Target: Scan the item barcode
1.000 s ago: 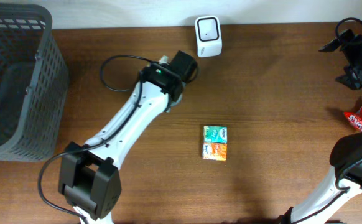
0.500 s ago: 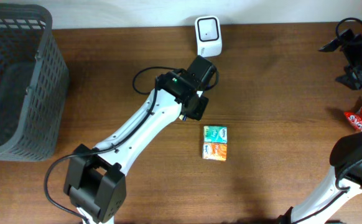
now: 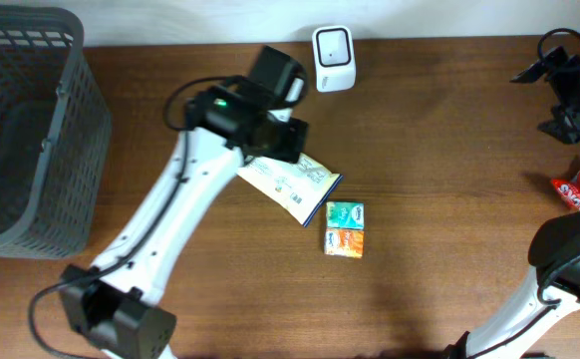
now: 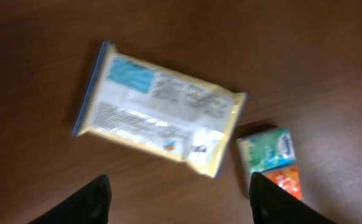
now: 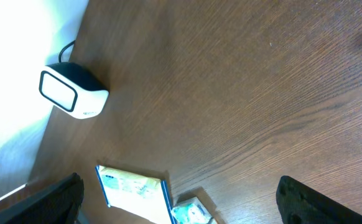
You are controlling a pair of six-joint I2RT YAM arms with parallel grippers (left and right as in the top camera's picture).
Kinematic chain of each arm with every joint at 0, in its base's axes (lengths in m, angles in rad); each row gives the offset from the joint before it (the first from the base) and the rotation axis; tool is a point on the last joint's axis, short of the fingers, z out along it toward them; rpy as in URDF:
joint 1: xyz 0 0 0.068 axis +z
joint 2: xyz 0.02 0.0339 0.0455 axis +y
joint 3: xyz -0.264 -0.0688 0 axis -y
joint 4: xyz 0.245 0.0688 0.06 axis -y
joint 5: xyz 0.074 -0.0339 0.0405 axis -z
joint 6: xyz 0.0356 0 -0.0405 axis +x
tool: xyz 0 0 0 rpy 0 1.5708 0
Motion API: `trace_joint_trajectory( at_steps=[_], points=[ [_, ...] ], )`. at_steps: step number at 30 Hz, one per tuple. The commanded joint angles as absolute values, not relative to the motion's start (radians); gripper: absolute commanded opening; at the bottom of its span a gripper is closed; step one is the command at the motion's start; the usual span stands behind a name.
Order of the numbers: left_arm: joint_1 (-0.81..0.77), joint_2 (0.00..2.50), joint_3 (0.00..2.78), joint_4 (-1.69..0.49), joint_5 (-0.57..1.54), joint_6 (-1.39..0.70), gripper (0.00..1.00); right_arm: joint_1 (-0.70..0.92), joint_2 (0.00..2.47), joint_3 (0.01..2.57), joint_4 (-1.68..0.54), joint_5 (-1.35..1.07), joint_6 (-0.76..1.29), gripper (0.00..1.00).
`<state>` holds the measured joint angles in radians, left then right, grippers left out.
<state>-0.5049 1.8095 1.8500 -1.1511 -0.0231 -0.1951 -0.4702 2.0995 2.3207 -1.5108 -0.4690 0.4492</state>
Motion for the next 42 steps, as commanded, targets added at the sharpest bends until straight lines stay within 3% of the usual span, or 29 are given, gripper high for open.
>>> trace_joint_trajectory(
  at_steps=[1, 5, 7, 17, 19, 22, 29, 34, 39, 42],
  points=[
    [-0.397, 1.771, 1.874, -1.208, -0.083, -0.194, 0.72, -0.465, 2.101, 2.321, -1.511, -0.456, 0.453, 0.98],
    [-0.302, 1.773, 1.865, -1.257, -0.083, -0.194, 0.81, -0.465, 2.101, 2.321, -1.511, -0.456, 0.453, 0.98],
    [-0.271, 1.773, 1.865, -1.267, -0.083, -0.194, 1.0, -0.465, 2.101, 2.321, -1.511, -0.456, 0.453, 0.98],
    [-0.237, 1.774, 1.782, -1.251, -0.083, -0.193, 0.99, -0.449, 2.102, 2.317, -1.583, -0.553, 0.445, 0.98],
    [-0.237, 1.775, 1.748, -1.208, -0.07, -0.194, 0.99, -0.414, 2.102, 2.313, -1.583, -0.548, 0.355, 0.98],
    [-0.237, 1.794, 1.692, -1.097, 0.04, -0.193, 0.99, -0.334, 2.11, 2.313, -1.582, -0.466, 0.288, 0.98],
    [-0.21, 1.929, 1.678, -0.973, 0.038, -0.193, 0.99, -0.207, 2.116, 2.313, -1.551, -0.264, 0.288, 0.98],
    [-0.153, 2.016, 1.678, -0.939, 0.038, -0.186, 0.99, -0.198, 2.116, 2.313, -1.541, -0.104, 0.288, 0.98],
    [-0.118, 2.043, 1.678, -0.931, 0.038, -0.185, 0.99, -0.197, 2.116, 2.313, -1.541, -0.099, 0.288, 0.98],
    [-0.113, 2.054, 1.678, -0.913, 0.129, -0.06, 0.99, -0.197, 2.116, 2.313, -1.541, -0.099, 0.288, 0.98]
  ],
)
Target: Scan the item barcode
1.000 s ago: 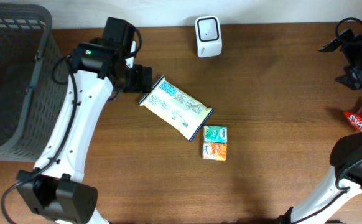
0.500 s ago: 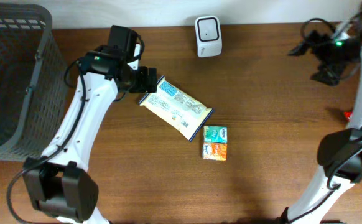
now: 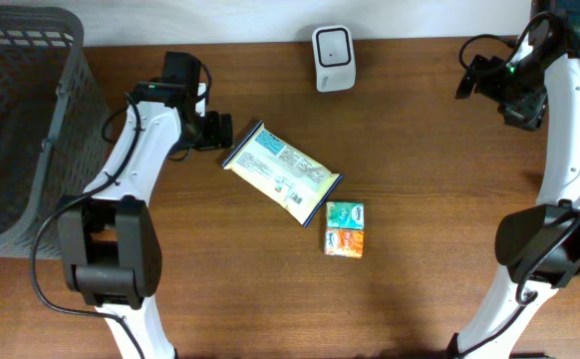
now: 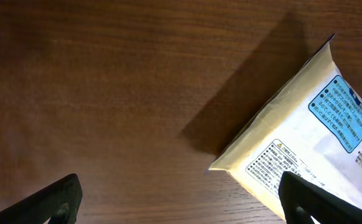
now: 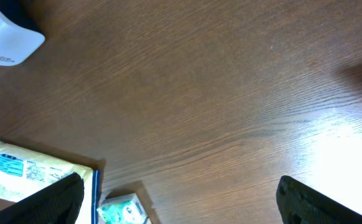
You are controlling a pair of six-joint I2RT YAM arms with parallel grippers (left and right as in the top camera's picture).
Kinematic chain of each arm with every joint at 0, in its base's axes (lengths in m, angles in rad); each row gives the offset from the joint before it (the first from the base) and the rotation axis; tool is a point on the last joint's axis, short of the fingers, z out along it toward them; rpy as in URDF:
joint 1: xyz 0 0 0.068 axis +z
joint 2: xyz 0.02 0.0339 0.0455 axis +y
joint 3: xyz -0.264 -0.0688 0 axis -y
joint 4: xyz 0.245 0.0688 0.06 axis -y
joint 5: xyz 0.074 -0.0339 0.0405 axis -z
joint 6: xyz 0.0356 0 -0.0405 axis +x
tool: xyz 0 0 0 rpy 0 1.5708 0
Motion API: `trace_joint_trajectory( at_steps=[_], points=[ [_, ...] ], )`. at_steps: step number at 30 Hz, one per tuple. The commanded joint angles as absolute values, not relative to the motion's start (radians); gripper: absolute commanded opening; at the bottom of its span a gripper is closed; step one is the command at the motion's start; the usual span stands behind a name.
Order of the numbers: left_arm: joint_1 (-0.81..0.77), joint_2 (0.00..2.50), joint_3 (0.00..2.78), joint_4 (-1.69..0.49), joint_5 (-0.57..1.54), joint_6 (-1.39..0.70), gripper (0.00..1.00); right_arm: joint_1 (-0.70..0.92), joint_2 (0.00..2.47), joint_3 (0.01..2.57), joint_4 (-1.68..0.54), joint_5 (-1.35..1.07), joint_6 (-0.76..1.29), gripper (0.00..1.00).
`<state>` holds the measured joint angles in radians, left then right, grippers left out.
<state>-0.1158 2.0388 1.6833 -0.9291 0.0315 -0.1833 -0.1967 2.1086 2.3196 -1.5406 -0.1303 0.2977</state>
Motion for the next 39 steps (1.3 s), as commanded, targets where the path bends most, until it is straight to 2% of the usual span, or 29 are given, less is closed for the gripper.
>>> trace_joint_trajectory(
  at_steps=[1, 4, 10, 19, 28, 33, 36, 39],
  points=[
    [-0.113, 2.057, 1.678, -0.907, 0.184, -0.016, 0.99, -0.197, 2.116, 2.313, -1.541, -0.099, 0.288, 0.98],
    [-0.113, 2.073, 1.676, -0.881, 0.3, 0.047, 0.99, -0.197, 2.116, 2.313, -1.541, -0.099, 0.288, 0.98],
    [-0.082, 2.158, 1.676, -0.834, 0.34, 0.051, 0.99, -0.197, 2.116, 2.313, -1.541, -0.099, 0.288, 0.98],
    [-0.003, 2.214, 1.675, -0.831, 0.614, 0.134, 0.99, -0.197, 2.116, 2.313, -1.541, -0.099, 0.288, 0.99],
    [-0.013, 2.27, 1.654, -0.832, 0.694, 0.133, 1.0, -0.197, 2.116, 2.313, -1.541, -0.099, 0.288, 0.98],
    [-0.013, 2.336, 1.654, -0.869, 0.712, 0.133, 0.85, -0.197, 2.116, 2.313, -1.541, -0.099, 0.288, 0.98],
    [-0.013, 2.35, 1.65, -0.909, 0.711, 0.133, 0.58, -0.197, 2.116, 2.313, -1.541, -0.099, 0.288, 0.98],
    [-0.023, 2.351, 1.65, -0.926, 0.711, 0.133, 0.56, -0.197, 2.116, 2.313, -1.541, -0.099, 0.288, 0.98]
  ],
)
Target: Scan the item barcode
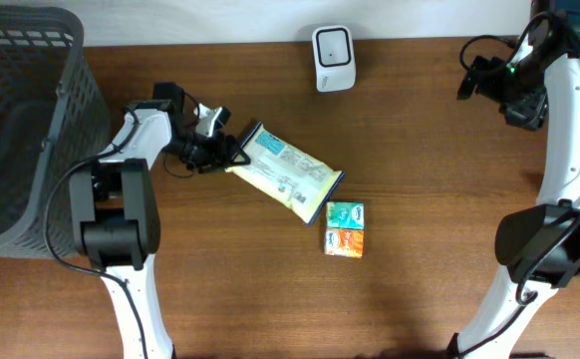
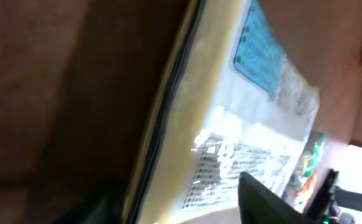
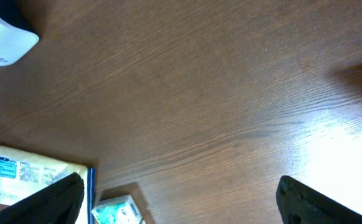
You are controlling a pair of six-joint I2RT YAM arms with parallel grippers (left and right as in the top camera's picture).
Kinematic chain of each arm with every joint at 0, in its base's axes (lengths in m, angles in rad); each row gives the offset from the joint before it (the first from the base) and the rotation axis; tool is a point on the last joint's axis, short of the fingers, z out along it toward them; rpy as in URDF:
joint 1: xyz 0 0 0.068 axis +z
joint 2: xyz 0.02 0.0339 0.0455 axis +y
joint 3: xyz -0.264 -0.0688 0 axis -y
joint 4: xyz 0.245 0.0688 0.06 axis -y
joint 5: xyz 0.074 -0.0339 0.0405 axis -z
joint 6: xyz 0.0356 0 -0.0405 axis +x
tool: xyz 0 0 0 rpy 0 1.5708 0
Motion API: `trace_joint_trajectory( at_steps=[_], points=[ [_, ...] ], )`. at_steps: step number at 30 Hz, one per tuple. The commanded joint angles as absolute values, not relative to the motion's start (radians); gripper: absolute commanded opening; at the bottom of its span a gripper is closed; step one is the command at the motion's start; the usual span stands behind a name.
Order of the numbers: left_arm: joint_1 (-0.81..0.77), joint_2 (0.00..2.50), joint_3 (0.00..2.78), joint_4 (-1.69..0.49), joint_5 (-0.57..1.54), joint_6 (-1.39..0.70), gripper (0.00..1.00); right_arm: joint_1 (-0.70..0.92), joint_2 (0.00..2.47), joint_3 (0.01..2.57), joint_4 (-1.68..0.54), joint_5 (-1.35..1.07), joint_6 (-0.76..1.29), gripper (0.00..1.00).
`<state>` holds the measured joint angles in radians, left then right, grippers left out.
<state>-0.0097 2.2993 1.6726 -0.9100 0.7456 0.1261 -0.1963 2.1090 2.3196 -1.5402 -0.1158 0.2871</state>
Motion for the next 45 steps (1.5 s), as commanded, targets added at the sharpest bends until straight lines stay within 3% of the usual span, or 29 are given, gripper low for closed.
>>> trace_joint_trajectory(
  at_steps=[1, 8, 10, 14, 18, 28, 31, 37, 45],
  points=[
    [-0.03, 2.351, 1.65, -0.925, 0.71, 0.133, 0.55, -0.197, 2.116, 2.313, -1.541, -0.099, 0.288, 0.98],
    [-0.08, 2.351, 1.65, -0.907, 0.62, 0.129, 0.23, -0.197, 2.116, 2.313, -1.541, -0.099, 0.288, 0.98],
    [-0.083, 2.351, 1.65, -0.894, 0.608, 0.127, 0.0, -0.197, 2.116, 2.313, -1.541, -0.099, 0.288, 0.99],
    [-0.071, 2.35, 1.688, -0.925, 0.549, 0.09, 0.0, -0.197, 2.116, 2.313, -1.541, -0.099, 0.288, 0.98],
    [-0.042, 2.35, 1.854, -1.089, 0.426, 0.08, 0.0, -0.197, 2.116, 2.313, -1.541, -0.1, 0.288, 0.98],
    [-0.051, 2.35, 2.556, -1.583, 0.026, 0.01, 0.0, -0.197, 2.116, 2.313, -1.541, -0.099, 0.288, 0.98],
    [-0.08, 2.35, 2.744, -1.688, -0.176, -0.015, 0.0, -0.197, 2.116, 2.313, -1.541, -0.099, 0.288, 0.98],
    [-0.176, 2.334, 2.776, -1.688, -0.382, -0.011, 0.0, -0.197, 2.116, 2.313, -1.541, -0.099, 0.288, 0.98],
    [-0.424, 2.337, 2.65, -1.673, -0.413, -0.008, 0.0, -0.197, 2.116, 2.313, -1.541, -0.099, 0.288, 0.98]
  ],
)
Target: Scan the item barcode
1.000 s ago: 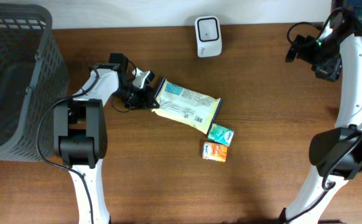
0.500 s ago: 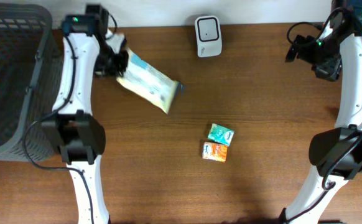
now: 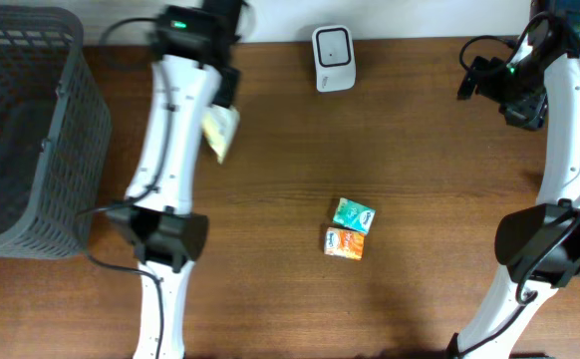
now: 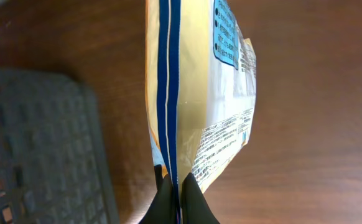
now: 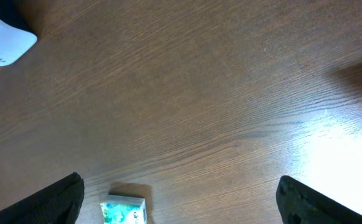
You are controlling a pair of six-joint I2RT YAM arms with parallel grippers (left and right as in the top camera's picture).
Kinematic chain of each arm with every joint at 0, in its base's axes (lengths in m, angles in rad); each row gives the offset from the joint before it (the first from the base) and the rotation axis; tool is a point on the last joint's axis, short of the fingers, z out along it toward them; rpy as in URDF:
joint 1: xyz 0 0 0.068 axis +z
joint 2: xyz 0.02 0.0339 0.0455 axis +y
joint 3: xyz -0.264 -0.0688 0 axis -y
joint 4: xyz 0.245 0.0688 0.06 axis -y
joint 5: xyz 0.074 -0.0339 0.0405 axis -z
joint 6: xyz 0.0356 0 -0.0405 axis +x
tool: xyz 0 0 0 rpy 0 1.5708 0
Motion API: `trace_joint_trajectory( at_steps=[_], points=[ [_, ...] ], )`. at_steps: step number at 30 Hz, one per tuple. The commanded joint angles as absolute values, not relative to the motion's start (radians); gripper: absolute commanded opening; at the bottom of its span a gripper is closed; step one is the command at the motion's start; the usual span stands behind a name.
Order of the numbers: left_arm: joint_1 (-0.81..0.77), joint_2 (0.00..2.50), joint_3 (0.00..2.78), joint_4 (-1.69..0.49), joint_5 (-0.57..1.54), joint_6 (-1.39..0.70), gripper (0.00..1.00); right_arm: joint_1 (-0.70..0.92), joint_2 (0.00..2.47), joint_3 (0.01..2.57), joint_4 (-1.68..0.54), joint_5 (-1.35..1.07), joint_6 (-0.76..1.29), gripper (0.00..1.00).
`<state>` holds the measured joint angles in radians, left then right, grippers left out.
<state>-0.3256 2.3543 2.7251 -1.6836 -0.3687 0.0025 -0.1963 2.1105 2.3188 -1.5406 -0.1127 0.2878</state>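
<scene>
The yellow packet (image 4: 196, 93) with a blue sealed edge and printed label hangs edge-on in the air. My left gripper (image 4: 180, 200) is shut on its blue seam. From overhead the packet (image 3: 220, 133) shows below the raised left arm, left of the white scanner (image 3: 332, 45) at the table's back edge. My right gripper (image 5: 181, 198) stands open and empty high over the back right of the table. The scanner (image 5: 4, 43) shows at the left edge of its view.
A dark mesh basket (image 3: 31, 130) stands at the far left, its wall (image 4: 44, 143) below the held packet. A small green packet (image 3: 354, 214) and an orange one (image 3: 345, 243) lie mid-table. The green packet (image 5: 124, 210) also shows in the right wrist view.
My left gripper was low at the packet's left end on the table. Now it is shut on the seam and holds the packet in the air further left and back. The green packet has turned slightly.
First my left gripper hung open above the packet lying mid-table, and my right arm was at the far right. Then the left gripper was left of the packet and the right arm at the back right. Then it was at the packet's end; now it holds it.
</scene>
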Motion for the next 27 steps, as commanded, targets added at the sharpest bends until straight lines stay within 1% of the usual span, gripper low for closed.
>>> trace_joint_trajectory(
  at_steps=[1, 4, 7, 9, 12, 13, 14, 15, 16, 19, 20, 21, 22, 23, 24, 26, 27],
  points=[
    [-0.452, 2.34, 2.617, -1.663, -0.416, -0.008, 0.0, -0.197, 2.116, 2.313, -1.541, -0.099, 0.288, 0.98],
    [-0.55, 2.341, 2.459, -1.596, -0.491, -0.017, 0.0, -0.197, 2.116, 2.313, -1.541, -0.099, 0.288, 0.98],
    [-0.628, 2.341, 2.345, -1.557, -0.548, -0.068, 0.0, -0.197, 2.116, 2.313, -1.541, -0.099, 0.288, 0.98],
    [-0.69, 2.341, 2.291, -1.521, -0.55, -0.068, 0.0, -0.197, 2.116, 2.313, -1.541, -0.099, 0.288, 0.98],
    [-0.762, 2.341, 2.28, -1.491, -0.51, -0.068, 0.0, -0.197, 2.116, 2.313, -1.541, -0.099, 0.288, 0.98],
    [-0.779, 2.341, 2.28, -1.478, -0.473, -0.068, 0.04, -0.197, 2.116, 2.313, -1.541, -0.099, 0.288, 0.98],
    [-0.799, 2.341, 2.28, -1.459, -0.406, -0.068, 0.13, -0.197, 2.116, 2.313, -1.541, -0.099, 0.288, 0.99],
    [-0.815, 2.341, 2.28, -1.436, -0.332, -0.068, 0.17, -0.197, 2.116, 2.313, -1.541, -0.099, 0.288, 0.98],
    [-0.825, 2.341, 2.28, -1.414, -0.271, -0.068, 0.17, -0.197, 2.116, 2.313, -1.541, -0.099, 0.288, 0.98],
    [-0.831, 2.34, 2.296, -1.378, -0.156, -0.068, 0.23, -0.197, 2.116, 2.313, -1.541, -0.099, 0.288, 0.98],
    [-0.826, 2.34, 2.307, -1.382, -0.136, -0.068, 0.27, -0.197, 2.116, 2.313, -1.541, -0.099, 0.288, 0.98],
    [-0.818, 2.339, 2.328, -1.395, -0.12, -0.068, 0.49, -0.197, 2.116, 2.313, -1.541, -0.099, 0.288, 0.98],
    [-0.809, 2.339, 2.355, -1.416, -0.115, -0.068, 0.64, -0.197, 2.116, 2.313, -1.541, -0.099, 0.288, 0.98],
    [-0.8, 2.339, 2.384, -1.438, -0.116, -0.068, 0.82, -0.197, 2.116, 2.313, -1.541, -0.099, 0.288, 0.98],
    [-0.787, 2.339, 2.42, -1.46, -0.116, -0.068, 0.91, -0.197, 2.116, 2.313, -1.541, -0.099, 0.288, 0.98],
    [-0.765, 2.339, 2.473, -1.489, -0.116, -0.068, 1.0, -0.197, 2.116, 2.313, -1.541, -0.099, 0.288, 0.98],
    [-0.748, 2.339, 2.506, -1.505, -0.116, -0.068, 0.99, -0.197, 2.116, 2.313, -1.541, -0.099, 0.288, 0.98]
  ],
)
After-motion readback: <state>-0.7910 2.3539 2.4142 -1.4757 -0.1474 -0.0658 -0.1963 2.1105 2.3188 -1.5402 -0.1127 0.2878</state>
